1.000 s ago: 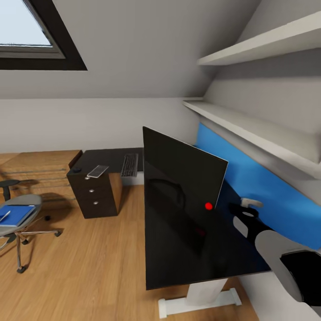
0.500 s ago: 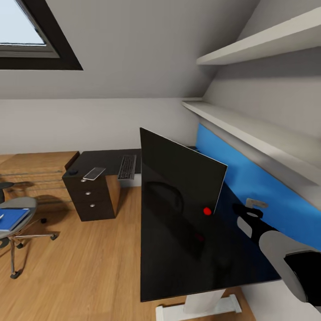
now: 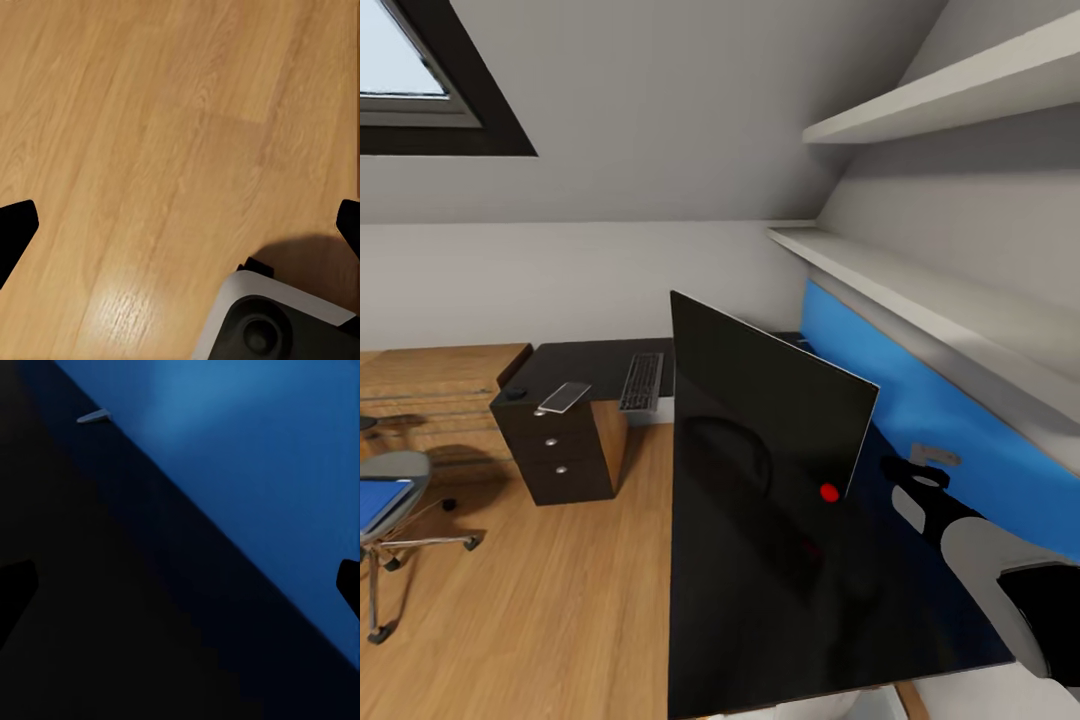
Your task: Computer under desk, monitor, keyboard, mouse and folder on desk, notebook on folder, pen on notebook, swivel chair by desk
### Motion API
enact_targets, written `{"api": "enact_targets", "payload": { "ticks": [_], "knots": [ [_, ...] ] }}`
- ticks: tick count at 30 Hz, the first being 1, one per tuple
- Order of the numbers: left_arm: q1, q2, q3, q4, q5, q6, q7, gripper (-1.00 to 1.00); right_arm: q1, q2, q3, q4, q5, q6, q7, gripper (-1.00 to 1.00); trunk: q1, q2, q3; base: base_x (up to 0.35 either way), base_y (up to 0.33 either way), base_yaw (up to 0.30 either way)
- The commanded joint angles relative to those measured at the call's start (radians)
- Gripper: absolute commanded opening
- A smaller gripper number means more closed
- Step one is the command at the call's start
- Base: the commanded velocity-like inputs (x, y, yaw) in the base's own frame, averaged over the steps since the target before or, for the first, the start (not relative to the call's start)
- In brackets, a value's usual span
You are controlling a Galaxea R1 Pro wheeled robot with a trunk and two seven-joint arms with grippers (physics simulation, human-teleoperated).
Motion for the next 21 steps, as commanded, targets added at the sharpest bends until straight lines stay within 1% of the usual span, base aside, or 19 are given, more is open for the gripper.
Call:
{"api": "enact_targets", "payload": {
  "ticks": [1, 6, 13, 16, 19, 20, 21],
  "knots": [
    [0.0, 0.001, -0.009, -0.002, 0.006, -0.002, 0.008, 1.0, -0.001, 0.0, 0.008, 0.0, -0.011, -0.003, -0.003, 1.0, 0.001, -0.002, -0.002, 0.132, -0.055, 0.0],
    [0.0, 0.001, -0.009, -0.002, 0.007, -0.002, 0.008, 1.0, -0.001, 0.0, 0.008, 0.0, -0.011, -0.003, -0.003, 1.0, 0.001, -0.002, -0.002, 0.071, -0.03, 0.0],
    [0.001, 0.0, -0.009, -0.002, 0.006, -0.002, 0.008, 1.0, -0.001, 0.0, 0.008, 0.0, -0.011, -0.005, -0.002, 1.0, 0.001, -0.002, -0.002, 0.014, -0.006, 0.0],
    [0.001, 0.0, -0.009, -0.002, 0.006, -0.002, 0.008, 1.0, -0.001, 0.0, 0.009, 0.0, -0.01, -0.013, 0.018, 1.0, 0.001, -0.002, -0.002, 0.002, -0.001, 0.0],
    [0.0, 0.0, -0.009, -0.002, 0.006, -0.002, 0.008, 1.0, -0.001, 0.0, 0.01, 0.0, -0.009, -0.016, 0.067, 1.0, 0.001, -0.002, -0.002, 0.0, 0.0, 0.0],
    [0.001, 0.0, -0.009, -0.002, 0.006, -0.002, 0.008, 1.0, -0.001, -0.001, 0.01, 0.0, -0.009, -0.017, 0.102, 1.0, 0.001, -0.002, -0.002, 0.0, 0.0, 0.0],
    [0.001, 0.0, -0.009, -0.002, 0.006, -0.002, 0.008, 1.0, -0.001, -0.001, 0.01, 0.0, -0.009, -0.017, 0.121, 1.0, 0.001, -0.002, -0.002, 0.0, 0.0, 0.0]
  ]
}}
